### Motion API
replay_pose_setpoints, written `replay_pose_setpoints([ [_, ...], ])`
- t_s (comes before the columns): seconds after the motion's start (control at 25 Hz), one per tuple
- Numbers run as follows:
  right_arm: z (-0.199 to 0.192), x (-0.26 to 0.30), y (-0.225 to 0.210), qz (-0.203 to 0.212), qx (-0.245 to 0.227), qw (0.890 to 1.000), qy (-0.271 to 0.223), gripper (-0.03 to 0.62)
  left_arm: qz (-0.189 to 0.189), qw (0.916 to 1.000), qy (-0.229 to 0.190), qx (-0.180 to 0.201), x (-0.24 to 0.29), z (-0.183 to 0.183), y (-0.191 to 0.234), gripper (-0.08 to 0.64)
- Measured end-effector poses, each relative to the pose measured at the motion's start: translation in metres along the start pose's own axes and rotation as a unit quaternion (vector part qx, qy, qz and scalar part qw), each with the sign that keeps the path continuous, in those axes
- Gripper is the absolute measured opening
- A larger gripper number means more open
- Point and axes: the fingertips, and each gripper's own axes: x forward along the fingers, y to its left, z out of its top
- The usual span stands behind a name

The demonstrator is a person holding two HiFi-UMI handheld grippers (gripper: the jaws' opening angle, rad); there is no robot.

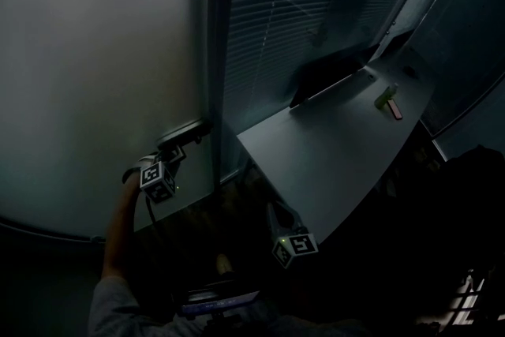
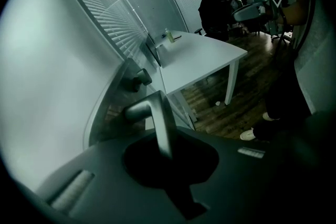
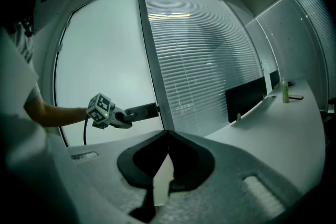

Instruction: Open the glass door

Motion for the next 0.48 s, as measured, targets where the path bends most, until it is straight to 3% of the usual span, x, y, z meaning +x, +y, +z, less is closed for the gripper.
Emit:
replay_pose_setpoints([
  [0.48,-0.013,-0.019,-0.014,-0.006,0.005,1.000,0.009,0.003,-0.005,1.0000,-0.001,0.004,0.000,0.004,-0.011,0.002],
])
